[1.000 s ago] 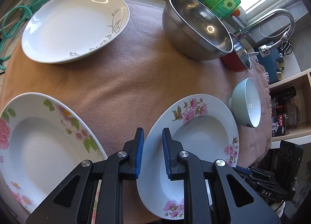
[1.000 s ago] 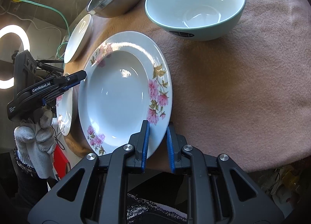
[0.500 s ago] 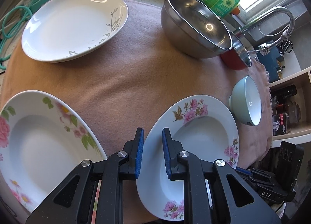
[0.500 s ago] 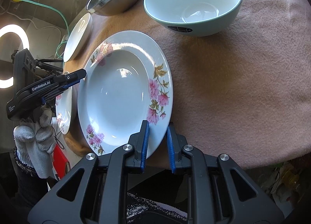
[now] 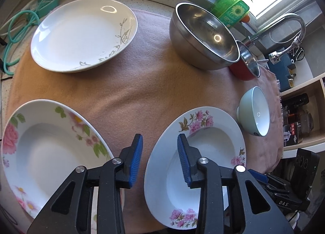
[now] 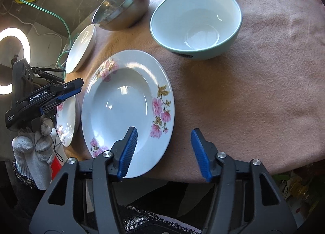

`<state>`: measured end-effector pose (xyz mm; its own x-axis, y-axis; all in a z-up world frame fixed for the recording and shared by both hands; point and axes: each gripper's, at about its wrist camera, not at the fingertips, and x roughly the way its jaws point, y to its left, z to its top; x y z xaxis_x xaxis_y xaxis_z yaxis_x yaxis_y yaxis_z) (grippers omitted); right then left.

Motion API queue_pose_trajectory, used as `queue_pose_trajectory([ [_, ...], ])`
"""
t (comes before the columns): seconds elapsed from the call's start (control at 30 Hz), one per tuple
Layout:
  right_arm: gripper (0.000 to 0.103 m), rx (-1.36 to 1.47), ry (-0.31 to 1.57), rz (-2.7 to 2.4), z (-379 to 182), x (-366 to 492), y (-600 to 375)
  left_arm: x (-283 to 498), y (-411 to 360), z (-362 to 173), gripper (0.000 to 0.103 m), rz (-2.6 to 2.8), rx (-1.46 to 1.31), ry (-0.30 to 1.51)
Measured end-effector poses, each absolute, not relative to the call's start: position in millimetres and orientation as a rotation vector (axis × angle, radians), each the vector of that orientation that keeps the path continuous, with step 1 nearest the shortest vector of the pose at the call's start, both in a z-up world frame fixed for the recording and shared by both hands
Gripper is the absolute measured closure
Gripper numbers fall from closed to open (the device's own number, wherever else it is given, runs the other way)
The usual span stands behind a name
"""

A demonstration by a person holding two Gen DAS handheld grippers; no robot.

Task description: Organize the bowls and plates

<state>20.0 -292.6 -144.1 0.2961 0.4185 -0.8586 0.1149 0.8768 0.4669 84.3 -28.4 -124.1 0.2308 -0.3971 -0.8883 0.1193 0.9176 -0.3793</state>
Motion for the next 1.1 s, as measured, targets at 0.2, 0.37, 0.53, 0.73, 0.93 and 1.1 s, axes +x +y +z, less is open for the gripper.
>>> queue_pose_trajectory([
  [0.2, 0.022, 0.419, 1.188, 0.238, -117.2, 19.1, -289.1, 80.0, -22.4, -108.2, 0.047, -0.341, -0.256, 1.244],
  [0.37, 0.01, 0.368, 1.154, 0.275, -103.3, 26.0, -275.3, 70.0, -9.5, -95.1, 0.042, -0.297, -0.274, 1.19],
  [0.53, 0.01, 0.364, 1.162, 0.301, -102.5, 35.8, -260.6, 58.7, 8.2, -86.8, 0.042, -0.253, -0.292, 1.162],
  [0.73, 0.01, 0.334, 1.155, 0.345, -97.2, 44.5, -241.3, 45.3, 35.3, -80.3, 0.042, -0.182, -0.34, 1.129],
  [0.93, 0.01, 0.273, 1.137, 0.395, -90.0, 54.6, -215.5, 26.9, 67.1, -78.5, 0.042, -0.105, -0.394, 1.106],
  [1.1, 0.01, 0.225, 1.129, 0.442, -86.6, 65.4, -191.0, 11.1, 91.4, -78.9, 0.042, -0.047, -0.425, 1.09],
])
